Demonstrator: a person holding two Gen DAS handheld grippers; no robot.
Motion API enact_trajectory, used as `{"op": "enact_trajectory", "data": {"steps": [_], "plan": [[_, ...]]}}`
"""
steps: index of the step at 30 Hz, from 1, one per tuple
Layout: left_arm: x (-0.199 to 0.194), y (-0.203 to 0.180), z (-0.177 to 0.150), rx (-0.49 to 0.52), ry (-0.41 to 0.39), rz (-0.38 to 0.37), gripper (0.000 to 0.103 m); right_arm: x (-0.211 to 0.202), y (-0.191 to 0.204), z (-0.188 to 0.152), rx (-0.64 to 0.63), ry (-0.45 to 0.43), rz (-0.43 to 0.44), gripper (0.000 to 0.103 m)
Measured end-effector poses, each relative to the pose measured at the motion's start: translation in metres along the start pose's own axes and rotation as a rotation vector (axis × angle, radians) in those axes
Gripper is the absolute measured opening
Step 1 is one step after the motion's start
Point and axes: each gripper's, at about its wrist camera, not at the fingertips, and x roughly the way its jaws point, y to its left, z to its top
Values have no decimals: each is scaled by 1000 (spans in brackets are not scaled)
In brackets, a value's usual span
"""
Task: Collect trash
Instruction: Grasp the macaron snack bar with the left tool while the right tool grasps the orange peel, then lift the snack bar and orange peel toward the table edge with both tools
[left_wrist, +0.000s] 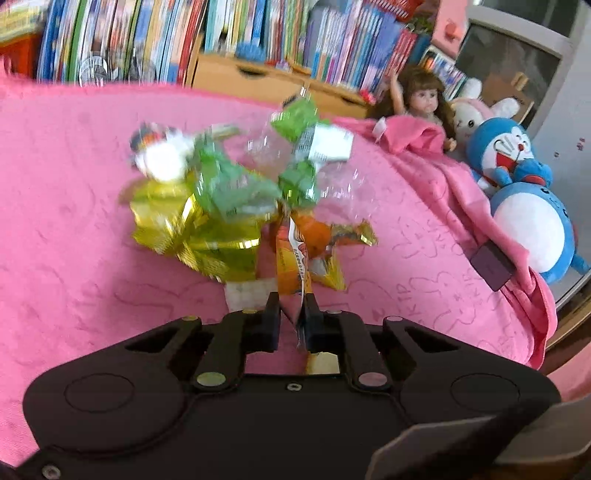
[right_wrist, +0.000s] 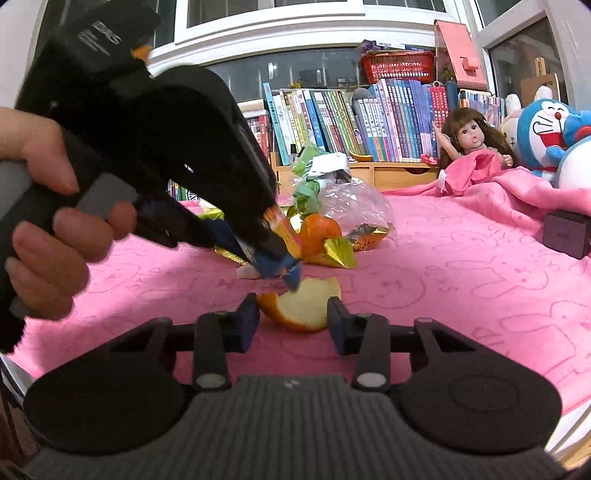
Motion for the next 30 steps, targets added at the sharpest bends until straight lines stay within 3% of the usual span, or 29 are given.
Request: {"op": "enact_trajectory", "data": {"steps": [3,5,6,9,12,15,19,30], "plan": [[-18,-3,1,39,-54,33,11,-3,2,2,-1,-7,2,33],[-28,-2,0,63,-82,55,11,-4,2,3,7,-6,-10,42],[-32,-1,-1,72,-92,63,11,-3,1,3,22,-11,-22,57],[-43,3,-5,91,-113,85,11,2,-5,4,67,0,-31,80],[-52,9,-12,108,-129,111,12,14,-7,7,70,41,-20,87],[-58,19,-18,120,-156,139,12,24,-6,10,46,55,-19,86],[-62,31,-27,118,-150,166,12,30,-1,10,-6,61,-50,53],[-60,52,-49,128,-152,240,16,23,7,15,-27,59,-42,48]]}}
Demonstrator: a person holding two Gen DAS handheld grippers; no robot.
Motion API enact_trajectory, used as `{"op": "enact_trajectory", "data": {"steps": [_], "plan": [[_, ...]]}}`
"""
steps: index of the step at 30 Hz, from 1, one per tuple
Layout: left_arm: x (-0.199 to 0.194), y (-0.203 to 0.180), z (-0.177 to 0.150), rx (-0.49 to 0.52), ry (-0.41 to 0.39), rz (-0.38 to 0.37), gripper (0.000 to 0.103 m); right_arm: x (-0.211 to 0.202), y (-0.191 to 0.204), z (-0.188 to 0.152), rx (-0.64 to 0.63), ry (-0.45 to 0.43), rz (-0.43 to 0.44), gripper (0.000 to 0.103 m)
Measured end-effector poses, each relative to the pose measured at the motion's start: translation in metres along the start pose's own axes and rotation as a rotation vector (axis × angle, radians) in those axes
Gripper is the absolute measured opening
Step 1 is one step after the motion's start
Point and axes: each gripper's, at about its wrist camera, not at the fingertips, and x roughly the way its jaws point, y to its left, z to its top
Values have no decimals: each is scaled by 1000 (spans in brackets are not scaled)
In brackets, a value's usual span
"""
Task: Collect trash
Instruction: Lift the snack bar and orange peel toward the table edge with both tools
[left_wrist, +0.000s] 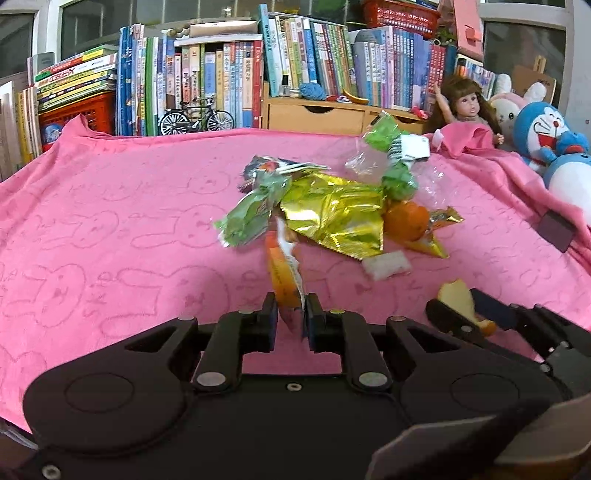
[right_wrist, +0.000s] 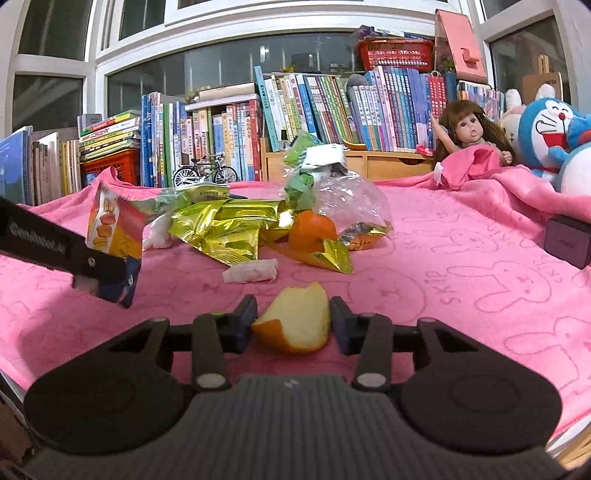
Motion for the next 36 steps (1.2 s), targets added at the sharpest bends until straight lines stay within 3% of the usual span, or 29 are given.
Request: {"op": "enact_trajectory", "data": {"steps": [1,4,7,12,16,21,23,28,36], "plan": [[0,1,-2,-2,-10,5,20,-1,1,0,-5,-1,4,48],[1,4,-8,-24,-48,26,53,-3,4,0,-20,-6,9,48],[3,8,-11,-42,-72,44,55,-4,6,-1,-21,-9,15,48],[13,25,-8,-189,-67,41,62,-5,8,-2,-23,-13,16,48],[21,30,-5,-237,-75,60,69,-6,9,-1,-20,-19,18,48],[28,30,-3,-262,-83,66,65,-8,10,0,-18,-26,22,48],[29,31,-2,-272,-69,52,45,-9,10,0,-18,-30,23,48],[25,27,-2,-245,-60,49,36,-13,11,1,-14,-35,29,48],[5,19,-2,-165,-81,46,36,-19,13,5,-8,-45,41,48]]}}
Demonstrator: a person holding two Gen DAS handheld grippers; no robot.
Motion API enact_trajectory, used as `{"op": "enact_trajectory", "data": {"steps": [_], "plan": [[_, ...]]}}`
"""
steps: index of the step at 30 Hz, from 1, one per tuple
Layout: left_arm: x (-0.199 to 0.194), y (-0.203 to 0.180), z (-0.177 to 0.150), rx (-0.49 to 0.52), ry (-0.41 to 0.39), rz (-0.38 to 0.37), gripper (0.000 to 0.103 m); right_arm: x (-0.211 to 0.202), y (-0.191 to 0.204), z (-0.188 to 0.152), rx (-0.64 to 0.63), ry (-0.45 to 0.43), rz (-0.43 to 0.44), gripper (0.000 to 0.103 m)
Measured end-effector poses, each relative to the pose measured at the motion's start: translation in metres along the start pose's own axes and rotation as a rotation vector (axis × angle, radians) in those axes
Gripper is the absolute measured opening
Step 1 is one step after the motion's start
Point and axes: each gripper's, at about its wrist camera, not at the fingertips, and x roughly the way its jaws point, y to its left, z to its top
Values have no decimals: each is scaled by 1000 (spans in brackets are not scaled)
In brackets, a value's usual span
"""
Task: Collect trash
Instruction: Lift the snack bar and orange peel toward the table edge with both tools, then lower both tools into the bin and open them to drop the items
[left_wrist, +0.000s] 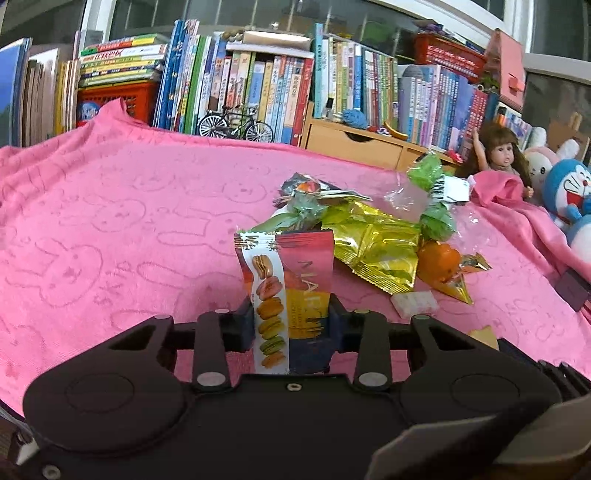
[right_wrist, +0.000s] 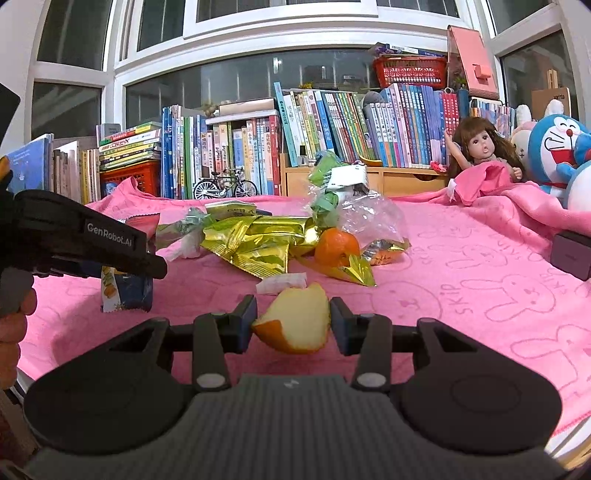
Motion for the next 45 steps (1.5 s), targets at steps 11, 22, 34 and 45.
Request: {"op": "enact_trajectory", "data": {"steps": [11,22,34,45], "plan": [[-35,-9,-18,96,8,-28,36,-16,7,-1,4,-3,35,48],[-59,-7,-44,120,56,-50,36,-37,17,-13,2,37,74,48],[-76,-4,-70,124,115,-58,36,-66,26,-30,-22,95,120,48],[-74,6,-109,118,242,-38,36,-78,24,-57,18,225,144,48]]}}
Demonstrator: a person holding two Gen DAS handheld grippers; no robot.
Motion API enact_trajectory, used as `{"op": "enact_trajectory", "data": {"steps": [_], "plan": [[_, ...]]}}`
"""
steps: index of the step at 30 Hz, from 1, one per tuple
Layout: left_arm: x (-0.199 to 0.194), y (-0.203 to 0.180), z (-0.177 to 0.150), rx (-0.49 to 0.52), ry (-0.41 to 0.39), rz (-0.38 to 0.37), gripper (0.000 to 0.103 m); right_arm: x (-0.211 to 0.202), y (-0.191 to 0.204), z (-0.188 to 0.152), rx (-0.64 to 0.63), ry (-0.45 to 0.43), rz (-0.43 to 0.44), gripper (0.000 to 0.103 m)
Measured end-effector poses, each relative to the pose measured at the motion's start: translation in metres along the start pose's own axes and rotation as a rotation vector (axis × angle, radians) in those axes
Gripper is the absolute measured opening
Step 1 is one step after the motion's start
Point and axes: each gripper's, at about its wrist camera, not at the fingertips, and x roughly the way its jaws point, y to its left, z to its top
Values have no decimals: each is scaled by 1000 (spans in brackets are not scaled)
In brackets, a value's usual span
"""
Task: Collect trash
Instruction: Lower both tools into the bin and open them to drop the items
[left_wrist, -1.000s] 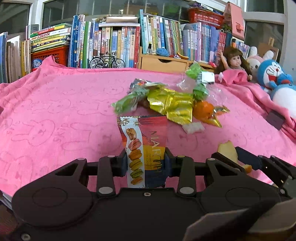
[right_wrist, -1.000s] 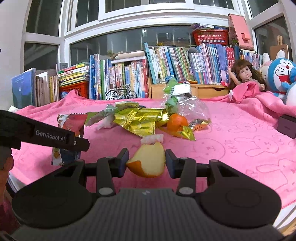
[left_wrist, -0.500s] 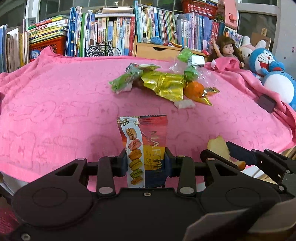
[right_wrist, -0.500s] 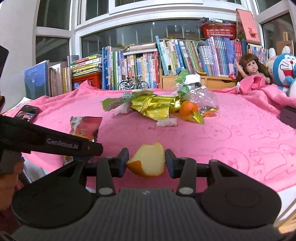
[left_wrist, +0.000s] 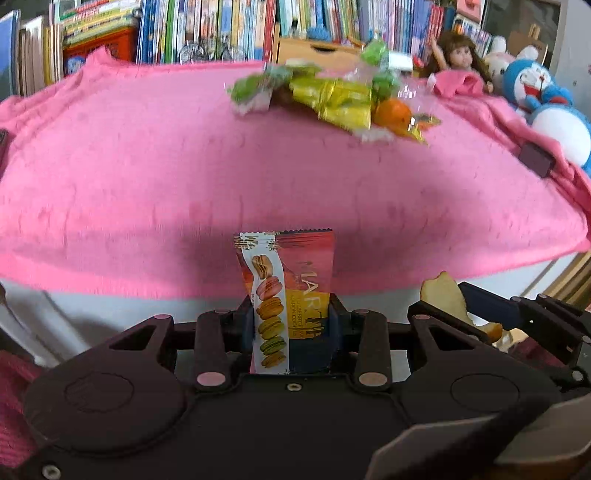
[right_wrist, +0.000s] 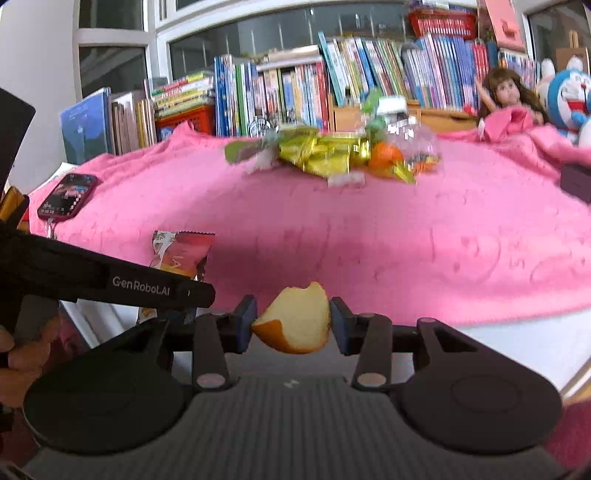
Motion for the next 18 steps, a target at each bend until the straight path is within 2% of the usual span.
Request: {"op": "enact_trajectory", "data": {"steps": [6,11,18], "plan": [[19,0,-23,-2,92,20,36,15,0,-20,0,115,-4,49],[46,3,-41,0,199,49,36,38,-4,-37,35,238,-13,49],[80,9,-60,-19,328,71,36,62,-6,-55,51,352,-32,50]]}}
